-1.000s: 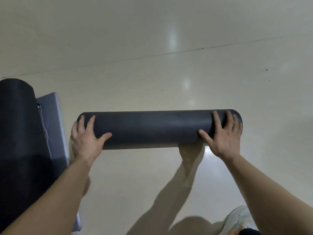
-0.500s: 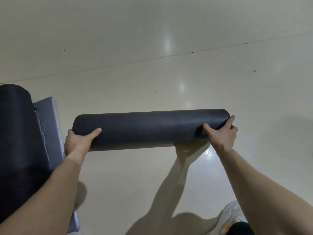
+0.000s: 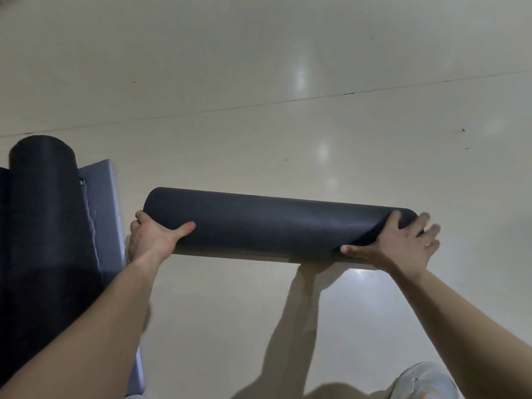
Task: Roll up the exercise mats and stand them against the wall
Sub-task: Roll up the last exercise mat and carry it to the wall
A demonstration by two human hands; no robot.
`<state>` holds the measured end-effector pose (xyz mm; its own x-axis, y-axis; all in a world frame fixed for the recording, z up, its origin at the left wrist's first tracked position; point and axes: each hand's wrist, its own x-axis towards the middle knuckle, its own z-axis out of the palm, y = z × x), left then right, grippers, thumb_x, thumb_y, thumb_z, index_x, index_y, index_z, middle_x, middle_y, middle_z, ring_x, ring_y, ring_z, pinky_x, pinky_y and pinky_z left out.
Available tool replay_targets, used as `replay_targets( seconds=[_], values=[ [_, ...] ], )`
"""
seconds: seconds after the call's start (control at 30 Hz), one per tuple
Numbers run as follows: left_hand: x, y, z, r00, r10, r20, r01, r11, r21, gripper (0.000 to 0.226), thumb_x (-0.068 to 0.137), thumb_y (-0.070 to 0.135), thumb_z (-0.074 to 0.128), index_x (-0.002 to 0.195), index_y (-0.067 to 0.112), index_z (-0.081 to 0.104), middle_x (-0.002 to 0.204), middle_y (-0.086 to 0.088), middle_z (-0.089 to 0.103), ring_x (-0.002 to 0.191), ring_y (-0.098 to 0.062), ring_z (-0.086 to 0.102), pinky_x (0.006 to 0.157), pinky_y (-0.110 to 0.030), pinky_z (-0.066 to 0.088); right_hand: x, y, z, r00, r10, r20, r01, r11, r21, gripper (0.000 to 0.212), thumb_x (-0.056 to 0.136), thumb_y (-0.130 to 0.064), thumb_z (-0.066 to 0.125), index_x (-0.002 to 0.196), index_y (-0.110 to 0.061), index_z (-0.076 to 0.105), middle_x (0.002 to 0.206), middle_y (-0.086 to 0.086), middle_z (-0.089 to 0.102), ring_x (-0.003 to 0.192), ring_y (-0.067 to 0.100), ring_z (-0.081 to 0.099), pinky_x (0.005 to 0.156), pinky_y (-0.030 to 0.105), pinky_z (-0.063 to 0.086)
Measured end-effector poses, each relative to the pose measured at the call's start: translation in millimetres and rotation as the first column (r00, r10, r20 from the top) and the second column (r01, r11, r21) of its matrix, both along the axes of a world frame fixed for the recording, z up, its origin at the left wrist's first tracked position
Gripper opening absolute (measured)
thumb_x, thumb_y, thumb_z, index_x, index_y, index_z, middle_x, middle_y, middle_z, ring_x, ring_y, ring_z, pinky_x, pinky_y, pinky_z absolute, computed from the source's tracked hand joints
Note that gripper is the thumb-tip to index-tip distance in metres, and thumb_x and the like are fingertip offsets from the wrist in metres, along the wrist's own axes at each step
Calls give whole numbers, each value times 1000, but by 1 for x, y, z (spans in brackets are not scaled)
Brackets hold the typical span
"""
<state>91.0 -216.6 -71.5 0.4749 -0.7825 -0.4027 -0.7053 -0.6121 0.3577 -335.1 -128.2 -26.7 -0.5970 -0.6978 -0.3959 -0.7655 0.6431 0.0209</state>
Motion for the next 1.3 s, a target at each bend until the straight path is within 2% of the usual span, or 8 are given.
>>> replay_targets(
  seconds=[0.13,0.23,0.4,0.5,0.67,0.8,0.97,1.3],
  values=[
    [3,3,-3,1000,4,-8,-4,1000,12,115,59,72,81,142,12,28,140,-14,46,121,-43,52,94,-60,51,46,-70,6,746,607,275,-659,730,178,134,55,-97,64,161,-40,5,165,8,27,150,41,27,121,58,25],
    [-5,13,0,997,47,-55,-49,999,-24,116,67,69,79,151,15,19,150,-13,37,129,-42,47,100,-58,49,71,-106,-2,680,623,386,-707,698,118,126,50,-93,72,156,-49,20,139,-3,55,130,31,54,101,45,48],
    [-87,63,-2,886,334,-321,-335,941,55,117,81,75,61,161,10,5,161,-12,32,136,-40,44,104,-51,48,78,-100,-7,668,654,355,-704,710,20,111,45,-94,71,143,-51,46,122,-13,68,116,23,63,80,35,45],
    [-127,98,-17,668,436,-603,-388,896,217,132,55,97,59,158,30,11,149,-2,47,122,-39,59,94,-55,56,109,-72,-12,689,535,488,-626,779,30,102,52,-91,73,141,-46,52,126,-11,70,117,24,64,88,37,50],
    [-118,126,-6,626,451,-636,-424,882,207,119,60,87,67,157,30,26,150,-5,50,127,-35,56,103,-52,50,163,-6,-25,738,346,578,-417,909,-12,93,52,-95,68,125,-39,60,114,-11,71,105,21,68,80,36,53],
    [-94,141,-8,381,549,-743,-348,830,435,100,52,82,79,134,29,55,128,2,69,112,-24,67,86,-43,58,167,4,-28,694,302,653,-416,909,21,97,59,-86,74,141,-40,52,126,-9,69,116,22,65,89,36,52],
    [-99,123,-19,383,528,-758,-374,839,395,72,65,63,84,122,27,59,117,4,73,107,-21,70,92,-45,58,130,-14,-67,518,-28,855,-289,935,205,120,57,-76,87,154,-17,45,142,-4,62,126,22,64,102,33,47],
    [-105,110,12,333,633,-699,-422,763,490,78,64,54,89,128,22,59,116,1,76,104,-21,73,93,-45,59,135,-20,-54,155,-386,909,-148,901,408,92,58,-59,90,129,-5,66,109,7,80,99,23,77,85,31,59]
  ],
)
